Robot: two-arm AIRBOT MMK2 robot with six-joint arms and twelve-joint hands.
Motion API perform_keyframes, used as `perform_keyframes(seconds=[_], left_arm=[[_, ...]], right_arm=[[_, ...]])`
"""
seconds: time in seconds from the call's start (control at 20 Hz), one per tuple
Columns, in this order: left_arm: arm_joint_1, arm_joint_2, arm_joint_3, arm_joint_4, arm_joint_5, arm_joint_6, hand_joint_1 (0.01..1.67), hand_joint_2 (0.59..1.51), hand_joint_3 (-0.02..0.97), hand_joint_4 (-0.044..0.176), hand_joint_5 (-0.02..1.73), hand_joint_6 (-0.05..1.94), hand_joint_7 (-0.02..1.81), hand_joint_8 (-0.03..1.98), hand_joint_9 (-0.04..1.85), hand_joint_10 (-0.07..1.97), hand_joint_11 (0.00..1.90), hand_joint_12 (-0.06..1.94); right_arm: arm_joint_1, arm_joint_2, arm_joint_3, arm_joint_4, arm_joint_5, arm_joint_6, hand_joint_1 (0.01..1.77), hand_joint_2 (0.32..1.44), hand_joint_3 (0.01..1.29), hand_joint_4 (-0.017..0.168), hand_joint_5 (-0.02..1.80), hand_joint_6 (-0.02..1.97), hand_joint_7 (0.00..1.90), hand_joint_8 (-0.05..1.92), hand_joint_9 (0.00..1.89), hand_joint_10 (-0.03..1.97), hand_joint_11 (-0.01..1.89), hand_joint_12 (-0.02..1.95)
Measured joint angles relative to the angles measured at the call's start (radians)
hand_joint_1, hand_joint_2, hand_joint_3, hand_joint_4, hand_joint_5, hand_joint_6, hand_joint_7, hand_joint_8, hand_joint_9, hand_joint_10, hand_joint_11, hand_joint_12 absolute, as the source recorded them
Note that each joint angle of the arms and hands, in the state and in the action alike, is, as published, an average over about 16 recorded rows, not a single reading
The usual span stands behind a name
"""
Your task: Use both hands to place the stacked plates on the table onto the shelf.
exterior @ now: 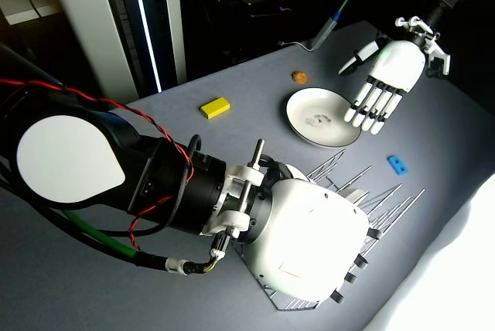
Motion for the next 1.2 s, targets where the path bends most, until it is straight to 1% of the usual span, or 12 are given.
perform_keyframes(seconds=[0.1,0.15,0.5,0.75,0.95,1.2], left_arm=[[0.004,0.0,0.0,0.0,0.001,0.001,0.03,1.147,0.016,-0.001,0.07,0.01,0.07,0.0,0.04,0.01,0.03,0.01],[0.005,0.0,0.0,0.0,0.001,0.001,0.02,1.147,0.016,-0.001,0.07,0.01,0.07,0.0,0.04,0.01,0.03,0.01],[0.019,0.0,0.0,-0.001,0.005,0.004,0.03,1.148,0.016,-0.001,0.07,0.01,0.07,0.0,0.03,0.0,0.02,0.01],[0.03,-0.001,-0.001,-0.004,0.011,0.006,0.03,1.147,0.016,-0.001,0.07,0.01,0.06,0.0,0.02,-0.01,0.02,0.01],[0.039,-0.004,-0.001,-0.008,0.019,0.007,0.03,1.146,0.016,-0.001,0.07,0.01,0.06,0.0,0.01,-0.01,0.02,0.01],[0.056,-0.009,-0.001,-0.01,0.036,0.003,0.03,1.146,0.016,-0.001,0.07,0.01,0.06,0.0,0.0,-0.02,0.02,0.01]], right_arm=[[-0.003,0.001,0.0,0.001,0.007,0.0,1.16,1.09,0.01,-0.015,0.86,0.79,1.05,0.05,1.06,0.01,0.73,1.06],[-0.004,0.002,0.001,0.002,0.01,0.0,1.15,1.09,0.01,-0.014,0.85,0.73,1.04,0.03,1.04,0.01,0.71,1.05],[-0.014,0.011,0.0,0.004,0.042,-0.006,1.09,1.08,0.01,-0.007,0.75,0.31,0.88,0.03,0.86,0.01,0.51,0.97],[-0.011,0.025,-0.008,0.003,0.071,-0.046,1.06,1.07,0.01,-0.002,0.67,0.04,0.75,0.01,0.73,0.01,0.36,0.93],[0.009,0.045,-0.028,0.0,0.091,-0.119,1.05,1.07,0.01,-0.002,0.62,0.01,0.7,0.01,0.68,0.01,0.3,0.93],[0.06,0.087,-0.103,-0.002,0.12,-0.313,1.05,1.07,0.01,-0.002,0.6,0.01,0.67,0.01,0.67,0.01,0.27,0.96]])
